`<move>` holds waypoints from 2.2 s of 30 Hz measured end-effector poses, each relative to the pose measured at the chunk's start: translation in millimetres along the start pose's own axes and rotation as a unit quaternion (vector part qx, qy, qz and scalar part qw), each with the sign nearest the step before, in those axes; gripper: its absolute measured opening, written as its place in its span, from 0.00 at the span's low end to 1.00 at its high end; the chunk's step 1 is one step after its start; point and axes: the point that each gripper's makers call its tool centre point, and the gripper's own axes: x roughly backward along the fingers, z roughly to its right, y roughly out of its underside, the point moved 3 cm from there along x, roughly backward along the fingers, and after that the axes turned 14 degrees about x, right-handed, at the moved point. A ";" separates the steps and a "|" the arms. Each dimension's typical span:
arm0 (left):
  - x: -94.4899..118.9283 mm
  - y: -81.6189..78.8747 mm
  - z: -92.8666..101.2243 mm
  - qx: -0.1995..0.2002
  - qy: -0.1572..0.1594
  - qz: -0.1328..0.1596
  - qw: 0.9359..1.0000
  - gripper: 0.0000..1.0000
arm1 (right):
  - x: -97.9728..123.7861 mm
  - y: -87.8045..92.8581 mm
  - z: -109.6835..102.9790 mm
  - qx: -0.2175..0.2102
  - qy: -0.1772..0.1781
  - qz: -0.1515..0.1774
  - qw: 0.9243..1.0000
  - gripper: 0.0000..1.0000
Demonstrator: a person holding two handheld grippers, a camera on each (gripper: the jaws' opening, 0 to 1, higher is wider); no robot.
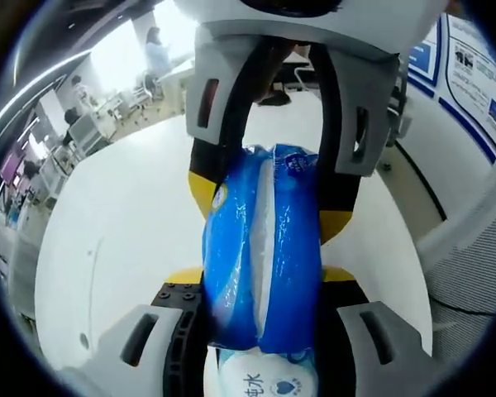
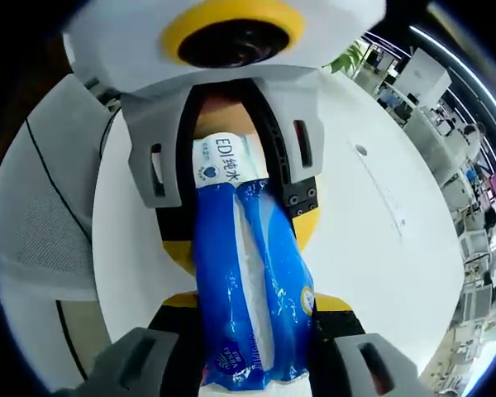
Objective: Operate the shoe box by opening the lid, removing the specified soft item, and placing it in the target area until the item is outside and the box remains undamaged.
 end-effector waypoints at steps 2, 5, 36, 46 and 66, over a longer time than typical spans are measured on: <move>-4.2 1.1 1.6 0.000 0.001 -0.001 1.000 0.48 | -2.2 2.8 -2.3 -0.003 -0.002 0.001 1.000 0.45; -11.2 2.8 2.5 0.004 0.003 -0.003 1.000 0.48 | -8.1 10.2 -4.0 -0.003 -0.007 0.000 1.000 0.45; -45.5 29.9 2.9 0.043 -0.001 -0.024 0.999 0.50 | -49.0 29.5 -12.1 0.000 -0.034 -0.002 0.999 0.48; -46.6 35.9 6.9 0.054 0.004 -0.030 0.998 0.51 | -56.8 30.5 -18.1 0.000 -0.041 -0.005 0.999 0.50; -43.1 32.6 9.5 0.056 0.000 -0.024 0.998 0.52 | -54.2 31.4 -20.5 -0.004 -0.037 -0.009 0.999 0.53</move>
